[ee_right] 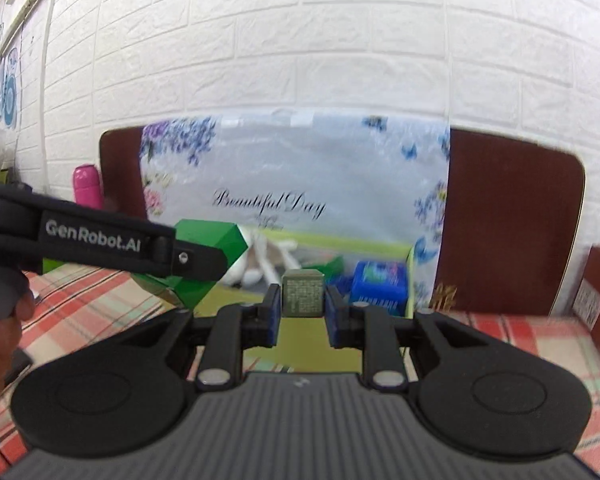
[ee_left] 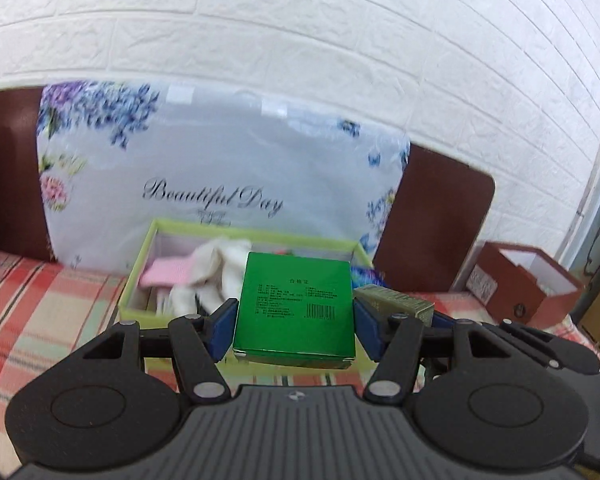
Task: Organize objects
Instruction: 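Carry green box and olive box into the lime-green box and release both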
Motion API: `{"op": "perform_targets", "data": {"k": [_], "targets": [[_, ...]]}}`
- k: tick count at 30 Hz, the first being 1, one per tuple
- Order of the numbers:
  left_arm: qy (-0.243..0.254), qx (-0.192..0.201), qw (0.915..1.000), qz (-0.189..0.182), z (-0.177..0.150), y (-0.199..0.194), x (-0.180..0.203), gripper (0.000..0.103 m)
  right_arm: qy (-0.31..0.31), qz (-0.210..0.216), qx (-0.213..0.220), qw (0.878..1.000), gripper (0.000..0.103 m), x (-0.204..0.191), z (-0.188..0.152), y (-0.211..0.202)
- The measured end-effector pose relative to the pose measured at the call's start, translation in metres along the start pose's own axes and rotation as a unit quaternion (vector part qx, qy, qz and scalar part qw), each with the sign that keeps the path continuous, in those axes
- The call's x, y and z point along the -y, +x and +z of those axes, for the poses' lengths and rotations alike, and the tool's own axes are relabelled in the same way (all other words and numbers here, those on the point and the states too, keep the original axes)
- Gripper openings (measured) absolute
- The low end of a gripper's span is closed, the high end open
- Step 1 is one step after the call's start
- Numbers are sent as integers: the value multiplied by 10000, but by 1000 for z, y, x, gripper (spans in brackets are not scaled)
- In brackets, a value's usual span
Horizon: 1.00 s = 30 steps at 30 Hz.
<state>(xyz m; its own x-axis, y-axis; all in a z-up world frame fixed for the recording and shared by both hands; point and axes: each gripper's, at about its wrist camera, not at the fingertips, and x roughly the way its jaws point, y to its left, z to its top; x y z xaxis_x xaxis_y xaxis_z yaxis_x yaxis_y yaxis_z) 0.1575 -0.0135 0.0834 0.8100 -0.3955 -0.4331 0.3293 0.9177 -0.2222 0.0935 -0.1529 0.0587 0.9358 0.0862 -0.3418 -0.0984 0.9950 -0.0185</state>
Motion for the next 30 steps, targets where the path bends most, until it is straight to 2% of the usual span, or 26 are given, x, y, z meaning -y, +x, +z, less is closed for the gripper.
{"op": "perform_targets", "data": {"k": [6,9,11,12,13,14,16,18,21,24,26,27,30], "targets": [[-1,181,9998,18,34,30,0,64,-123,-325,391,9986,22,0,25,36],[32,346,9993,123,39,55,0,64,-225,-447,433,9978,22,-8,27,66],[11,456,9988,157,32,73,-6,79,-391,-382,219,9983,23,-15,22,94],[-47,286,9991,310,28,82,-11,86,-579,-321,11,9978,35,-12,17,106],[-126,131,9989,439,23,86,-15,86,-795,-341,-198,9961,51,-15,10,115],[-229,-9,9985,490,17,88,-22,86,-944,-444,-251,9942,56,-16,3,117],[-351,-7,9983,460,4,82,-29,86,-1107,-650,-57,9917,73,-16,-13,109],[-353,94,9980,514,-5,71,-34,86,-1100,-750,33,9911,77,-14,-22,100],[-387,201,9972,605,-13,58,-37,86,-889,-794,94,9928,93,-12,-29,90],[-478,93,9963,710,-15,52,-38,86,-803,-775,15,9938,94,-13,-29,88],[-473,49,9955,814,-15,45,-37,86,-772,-803,-19,9938,98,-15,-26,83],[-457,40,9951,870,-15,40,-35,86,-721,-798,-3,9942,103,-16,-25,78],[-393,-12,9934,1075,-18,23,-29,86,-501,-706,-25,9962,103,-17,-21,62]]}}
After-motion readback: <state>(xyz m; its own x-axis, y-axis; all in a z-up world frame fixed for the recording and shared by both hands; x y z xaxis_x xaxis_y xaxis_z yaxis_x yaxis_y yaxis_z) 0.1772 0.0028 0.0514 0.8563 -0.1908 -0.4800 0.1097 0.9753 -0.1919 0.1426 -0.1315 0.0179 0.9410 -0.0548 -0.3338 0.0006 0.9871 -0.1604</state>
